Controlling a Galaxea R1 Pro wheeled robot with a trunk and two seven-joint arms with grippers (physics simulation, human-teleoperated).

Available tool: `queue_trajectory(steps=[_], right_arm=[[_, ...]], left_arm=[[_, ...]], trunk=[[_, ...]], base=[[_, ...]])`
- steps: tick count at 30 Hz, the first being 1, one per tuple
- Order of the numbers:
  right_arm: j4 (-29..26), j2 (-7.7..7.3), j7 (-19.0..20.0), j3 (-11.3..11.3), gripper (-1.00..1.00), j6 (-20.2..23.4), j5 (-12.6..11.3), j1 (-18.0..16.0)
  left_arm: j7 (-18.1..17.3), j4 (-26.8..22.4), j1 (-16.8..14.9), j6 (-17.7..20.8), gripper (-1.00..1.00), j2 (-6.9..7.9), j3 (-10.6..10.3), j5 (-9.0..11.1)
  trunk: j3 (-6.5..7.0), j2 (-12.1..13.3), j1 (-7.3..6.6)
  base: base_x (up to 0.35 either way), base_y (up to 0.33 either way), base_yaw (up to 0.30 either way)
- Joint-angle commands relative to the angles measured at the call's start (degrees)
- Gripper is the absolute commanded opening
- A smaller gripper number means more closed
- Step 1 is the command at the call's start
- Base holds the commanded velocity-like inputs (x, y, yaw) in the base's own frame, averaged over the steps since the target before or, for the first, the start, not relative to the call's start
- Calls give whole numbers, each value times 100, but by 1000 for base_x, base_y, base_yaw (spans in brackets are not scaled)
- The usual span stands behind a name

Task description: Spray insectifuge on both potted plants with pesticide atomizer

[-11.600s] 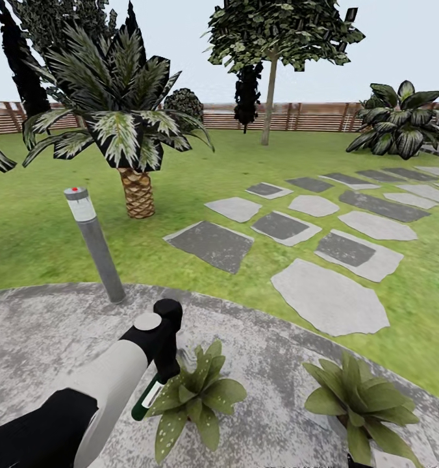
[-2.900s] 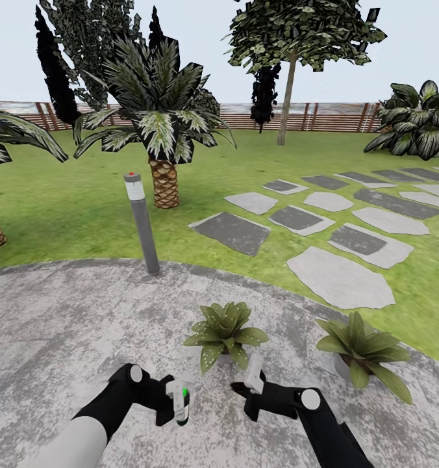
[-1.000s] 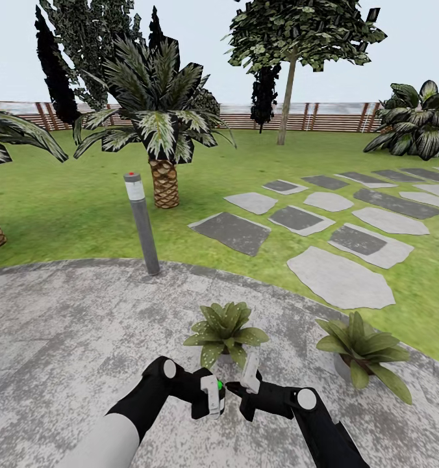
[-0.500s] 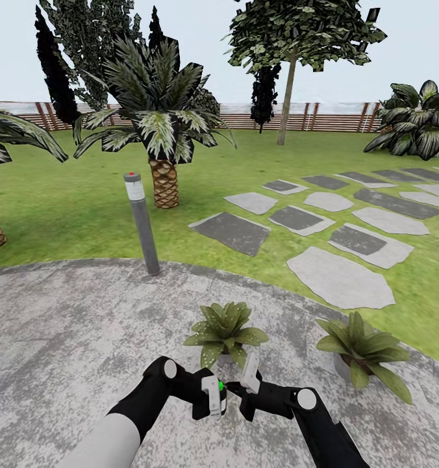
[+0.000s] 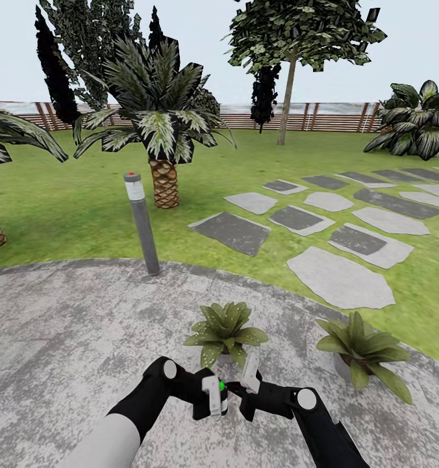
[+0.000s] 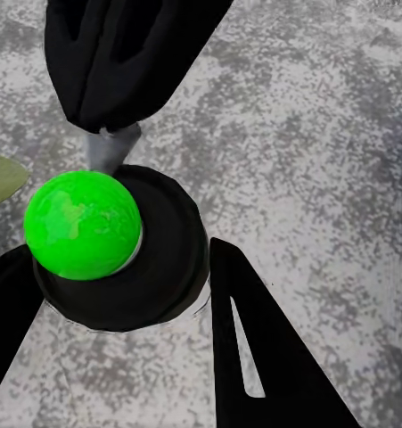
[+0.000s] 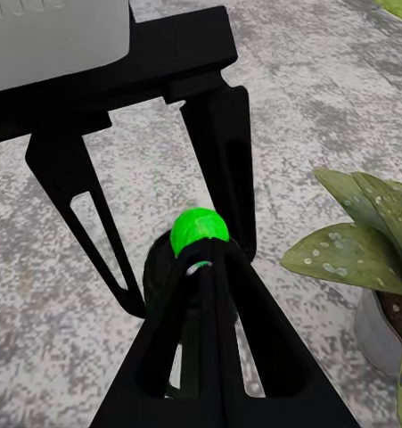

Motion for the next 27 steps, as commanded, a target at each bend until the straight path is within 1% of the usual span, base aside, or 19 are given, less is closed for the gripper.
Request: queue_trajectory(steps=[1, 3, 5, 20, 27], right_arm=[[-6, 7, 21, -20, -100, -30, 46, -3], [-6, 7, 21, -20, -100, -30, 46, -3], [-6, 7, 21, -20, -100, -30, 46, -3], [-6, 7, 21, -20, -100, -32, 46, -3], [3, 0, 21, -20, -100, -39, 46, -3]], left_arm=[[-9, -6, -2, -71, -100, -2, 4, 40], [-12, -4, -1, -85, -100, -2, 0, 172], [-13, 0, -1, -86, -100, -2, -2, 225], [-19, 6, -1, -92, -100, -2, -4, 244], [-211, 13, -1, -93, -100, -2, -4, 244]], trunk=[[-5, -2, -1], [-5, -2, -1], [-5, -2, -1], [-5, -2, -1], [-5, -2, -1]], base=[[0, 0, 0], [0, 0, 0], [0, 0, 0], [0, 0, 0], [0, 0, 0]])
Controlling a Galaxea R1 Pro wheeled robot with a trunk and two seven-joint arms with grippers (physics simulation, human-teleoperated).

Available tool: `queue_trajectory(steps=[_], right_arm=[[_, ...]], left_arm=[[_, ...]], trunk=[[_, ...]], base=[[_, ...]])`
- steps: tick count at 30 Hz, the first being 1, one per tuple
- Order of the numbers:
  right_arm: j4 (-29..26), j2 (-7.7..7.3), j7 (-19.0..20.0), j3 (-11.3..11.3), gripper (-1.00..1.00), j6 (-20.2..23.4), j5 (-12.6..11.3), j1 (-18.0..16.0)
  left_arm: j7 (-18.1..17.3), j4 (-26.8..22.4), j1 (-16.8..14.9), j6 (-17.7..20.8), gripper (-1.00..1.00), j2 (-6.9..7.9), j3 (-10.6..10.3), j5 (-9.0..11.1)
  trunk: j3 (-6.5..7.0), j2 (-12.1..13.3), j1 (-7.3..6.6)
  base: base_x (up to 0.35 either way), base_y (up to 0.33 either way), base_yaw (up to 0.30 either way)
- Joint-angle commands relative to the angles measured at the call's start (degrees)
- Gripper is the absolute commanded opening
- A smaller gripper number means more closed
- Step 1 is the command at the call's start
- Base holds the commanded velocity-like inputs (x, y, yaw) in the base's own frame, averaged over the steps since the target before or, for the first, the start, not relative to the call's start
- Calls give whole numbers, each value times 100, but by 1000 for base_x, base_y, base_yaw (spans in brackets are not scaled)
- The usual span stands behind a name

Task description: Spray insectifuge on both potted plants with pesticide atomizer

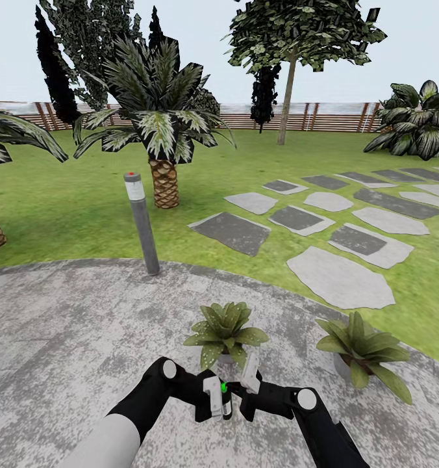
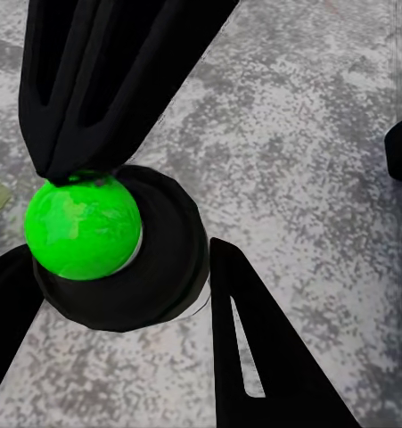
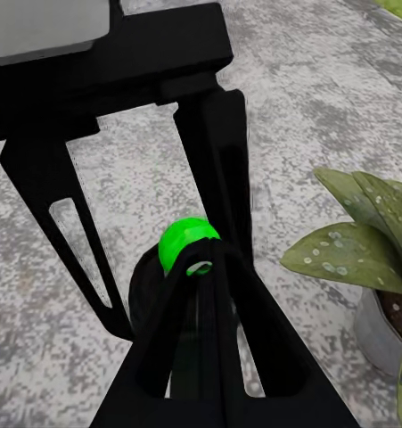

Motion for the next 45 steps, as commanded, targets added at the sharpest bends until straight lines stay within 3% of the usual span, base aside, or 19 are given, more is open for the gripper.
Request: queue_trajectory(steps=[1, 26, 31, 36, 42, 43, 45], right_arm=[[-6, 5, 21, -20, -100, -31, 46, -3], [-5, 4, 21, -24, -100, -31, 46, -3], [-5, 4, 21, -22, -100, -31, 46, -3], [-5, 4, 21, -22, -100, -31, 50, -3], [-11, 4, 14, -24, -100, -31, 69, -3], [-12, 4, 13, -26, 100, -31, 70, -3], [-13, -3, 13, -28, 100, -31, 78, -3]], left_arm=[[-12, -7, -2, -59, -100, -2, 5, -48], [-15, 12, -5, -47, -100, -2, -35, -11], [18, 72, 10, -35, -100, 79, -50, -88], [30, 73, 35, -20, -100, 449, -48, -100], [9, 72, 72, -23, -100, 1276, -49, -107], [5, 72, 77, -25, -100, 1383, -52, -108], [1, 76, 119, -24, -100, 1671, -55, -105]], trunk=[[-5, -2, -1], [-5, -2, -1], [-5, -2, -1], [-5, -2, -1], [-5, -2, -1], [-5, -2, -1], [-5, -2, -1]], base=[[0, 0, 0], [0, 0, 0], [0, 0, 0], [0, 0, 0], [0, 0, 0], [0, 0, 0], [0, 0, 0]])
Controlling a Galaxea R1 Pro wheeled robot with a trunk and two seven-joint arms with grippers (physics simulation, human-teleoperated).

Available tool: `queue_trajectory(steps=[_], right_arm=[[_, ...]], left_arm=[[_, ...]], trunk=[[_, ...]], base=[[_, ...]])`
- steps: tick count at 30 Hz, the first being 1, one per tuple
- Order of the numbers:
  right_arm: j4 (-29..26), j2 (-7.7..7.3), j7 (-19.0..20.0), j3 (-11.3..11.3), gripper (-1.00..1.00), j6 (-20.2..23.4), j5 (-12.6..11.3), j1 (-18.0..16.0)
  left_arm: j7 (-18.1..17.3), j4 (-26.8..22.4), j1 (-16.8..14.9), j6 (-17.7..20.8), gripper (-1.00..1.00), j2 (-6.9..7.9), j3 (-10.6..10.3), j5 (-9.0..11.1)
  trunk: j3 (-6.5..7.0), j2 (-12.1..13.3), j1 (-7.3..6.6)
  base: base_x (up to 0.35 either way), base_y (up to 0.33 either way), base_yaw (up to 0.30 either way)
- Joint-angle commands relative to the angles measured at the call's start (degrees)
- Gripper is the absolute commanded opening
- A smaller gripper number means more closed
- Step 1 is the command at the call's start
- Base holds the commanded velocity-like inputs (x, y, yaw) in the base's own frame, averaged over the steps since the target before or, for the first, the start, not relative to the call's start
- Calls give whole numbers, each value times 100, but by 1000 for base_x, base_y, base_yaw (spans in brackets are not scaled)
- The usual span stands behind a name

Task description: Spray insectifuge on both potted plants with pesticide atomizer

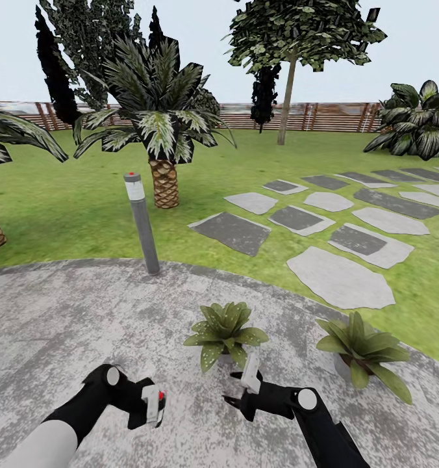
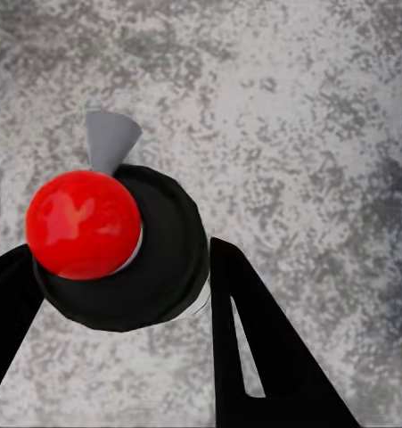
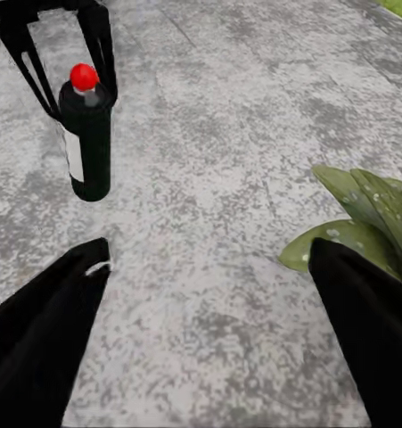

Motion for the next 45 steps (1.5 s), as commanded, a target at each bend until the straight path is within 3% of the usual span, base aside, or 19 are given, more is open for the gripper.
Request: queue_trajectory(steps=[1, 4, 6, 9, 11, 14, 16, 17, 19, 21, 23, 25, 26, 29, 30, 31, 32, 35, 45], right_arm=[[-6, 1, 21, -21, 100, -31, 50, -3], [5, -7, -11, -45, 100, -35, 64, -3], [18, -10, -26, -62, 100, -38, 70, -3], [31, -44, -229, -79, 100, -49, 77, -3], [62, -153, -504, -78, 100, -54, 78, -3], [578, -496, -1120, -73, 100, -63, 66, 4], [1081, -629, -1468, -74, 100, -71, 55, 5], [1485, -722, -1826, -76, 100, -80, 47, 6], [2034, -846, -2403, -108, 100, -97, 32, 9], [2835, -961, -3169, -366, 100, -220, -14, 13], [3571, -1003, -3919, -814, 100, -579, -107, 14], [3949, -1019, -4534, -1132, 100, -885, -139, 16], [4140, -1026, -5026, -1302, 100, -1028, -149, 24], [4391, -1028, -6012, -1463, 100, -1151, -171, 41], [4422, -1023, -6185, -1479, 100, -1167, -175, 44], [4441, -1018, -6295, -1489, 100, -1179, -180, 46], [4464, -1000, -6432, -1502, 100, -1191, -185, 55], [4554, -983, -6488, -1506, 100, -1195, -193, 58], [4607, -950, -6500, -1516, 100, -1192, -204, 59]], left_arm=[[3, -6, 35, -59, -100, 126, -15, -18], [38, -4, 177, -50, -100, 404, 10, -11], [86, -3, 260, -32, -100, 468, 43, -5], [535, 93, 313, 1, -100, 518, 173, 78], [994, 279, 321, 7, -100, 500, 474, 156], [1963, 781, 325, 6, -100, 437, 1316, 415], [2349, 1055, 329, -3, -100, 404, 1713, 633], [2587, 1242, 330, -18, -100, 393, 1983, 855], [2854, 1502, 333, -42, -100, 386, 2293, 1195], [3196, 1887, 335, -68, -100, 383, 2509, 1584], [3661, 2197, 335, -84, -100, 378, 2584, 1896], [4094, 2410, 338, -91, -100, 352, 2606, 2058], [4435, 2553, 359, -147, -100, 319, 2617, 2145], [5051, 2724, 524, -560, -100, 275, 2627, 2339], [5177, 2755, 572, -665, -100, 263, 2630, 2395], [5290, 2775, 604, -741, -100, 255, 2633, 2452], [5484, 2813, 646, -833, -100, 245, 2635, 2632], [5577, 2889, 665, -873, -100, 216, 2622, 2800], [5548, 3037, 671, -894, -100, 189, 2628, 2858]], trunk=[[-5, -2, -1], [-5, -2, -1], [-5, -2, -1], [-5, -2, -1], [-5, -2, -1], [-5, -2, -1], [-5, -2, -1], [-5, -2, -1], [-5, -2, -1], [-5, -2, -1], [-5, -2, -1], [-5, -2, -1], [-5, -2, -1], [-5, -2, -1], [-5, -2, -1], [-5, -2, -1], [-5, -2, -1], [-5, -2, -1], [-5, -2, -1]], base=[[0, 0, 0], [0, 0, 0], [0, 0, 0], [0, 0, 0], [0, 0, 0], [0, 0, 0], [0, 0, 0], [0, 0, 0], [0, 0, 0], [0, 0, 0], [0, 0, 0], [0, 0, 0], [0, 0, 0], [0, 0, 0], [0, 0, 0], [0, 0, 0], [0, 0, 0], [0, 0, 0], [0, 0, 0]])
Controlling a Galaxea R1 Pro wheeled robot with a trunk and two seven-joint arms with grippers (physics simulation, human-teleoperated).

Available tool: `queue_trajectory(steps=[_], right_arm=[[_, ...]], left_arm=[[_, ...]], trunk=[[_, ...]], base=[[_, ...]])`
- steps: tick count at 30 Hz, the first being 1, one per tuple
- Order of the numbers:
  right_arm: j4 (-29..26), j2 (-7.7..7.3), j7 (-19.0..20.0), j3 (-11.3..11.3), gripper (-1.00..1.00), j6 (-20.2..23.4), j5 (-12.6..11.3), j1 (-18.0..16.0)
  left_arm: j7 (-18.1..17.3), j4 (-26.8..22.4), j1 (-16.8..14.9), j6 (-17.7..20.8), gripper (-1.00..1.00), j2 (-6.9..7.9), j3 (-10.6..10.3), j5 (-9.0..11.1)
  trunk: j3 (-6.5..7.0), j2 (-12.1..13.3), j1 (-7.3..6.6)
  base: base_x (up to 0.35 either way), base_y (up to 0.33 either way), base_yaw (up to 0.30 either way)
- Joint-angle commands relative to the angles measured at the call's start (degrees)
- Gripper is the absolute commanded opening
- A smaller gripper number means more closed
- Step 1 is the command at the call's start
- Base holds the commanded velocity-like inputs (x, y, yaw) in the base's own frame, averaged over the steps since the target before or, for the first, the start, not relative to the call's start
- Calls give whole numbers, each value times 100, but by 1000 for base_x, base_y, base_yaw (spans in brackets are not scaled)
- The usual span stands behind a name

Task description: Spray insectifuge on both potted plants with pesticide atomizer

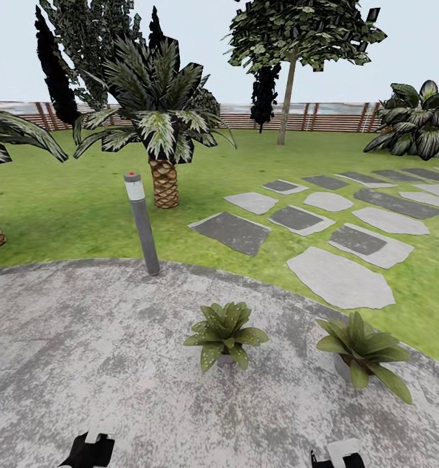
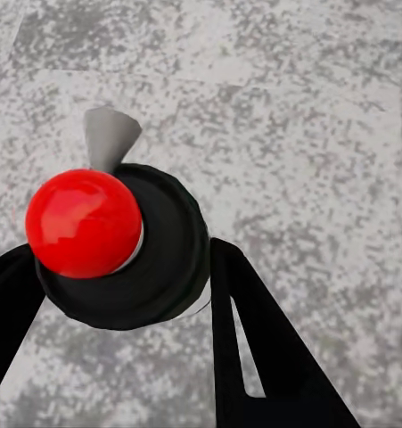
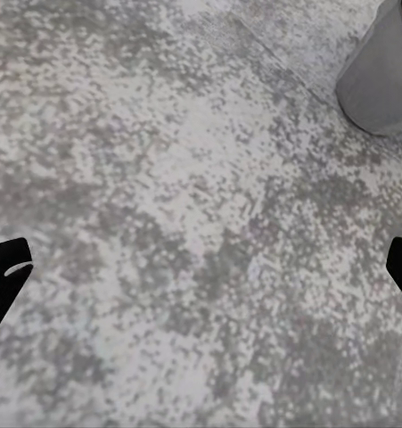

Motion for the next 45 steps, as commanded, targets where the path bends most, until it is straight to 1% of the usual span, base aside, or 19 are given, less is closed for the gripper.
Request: queue_trajectory(steps=[1, 7, 16, 18, 20, 21, 24, 33, 38, 45], right_arm=[[9, 3, -27, -34, 100, -17, 61, -5], [15, 6, -27, -34, 100, -19, 61, -5], [18, -1, -27, -38, 100, -25, 61, -5], [18, 2, -27, -149, 100, -25, 61, -5], [23, 5, -27, -372, 100, -20, 61, -5], [25, 5, -25, -540, 100, -18, 65, -5], [27, 6, -22, -717, 100, -17, 69, -5], [23, 15, -26, -746, 100, -25, 69, -5], [19, 15, -27, -746, 100, -23, 69, -5], [18, 15, -27, -746, 100, -24, 69, -5]], left_arm=[[-30, 3, 17, -20, -100, 0, 51, -35], [-32, -3, 101, -34, -100, -1, 48, -43], [-32, 3, 126, -42, -100, -3, 43, -42], [-32, 3, 127, -42, -100, -4, 43, -38], [-32, 4, 127, -42, -100, -5, 43, -37], [-32, 4, 127, -42, -100, -3, 43, -36], [-32, 4, 127, -42, -100, -1, 43, -35], [-28, 2, 127, -42, -100, -1, 45, -35], [-19, -4, 127, -42, -100, -1, 50, -35], [2, 1, 127, -42, -100, -1, 50, -35]], trunk=[[-5, -2, -1], [-5, -2, -1], [-5, -2, -1], [-5, -2, -1], [-5, -2, -1], [-5, -2, -1], [-5, -2, -1], [-5, -2, -1], [-5, -2, -1], [-5, -2, -1]], base=[[0, -29, 0], [0, -204, -40], [-4, -269, -248], [-66, -272, -265], [-82, -272, -239], [-88, -272, -109], [-93, -272, -42], [-63, -272, -17], [21, -272, -221], [155, -250, -263]])
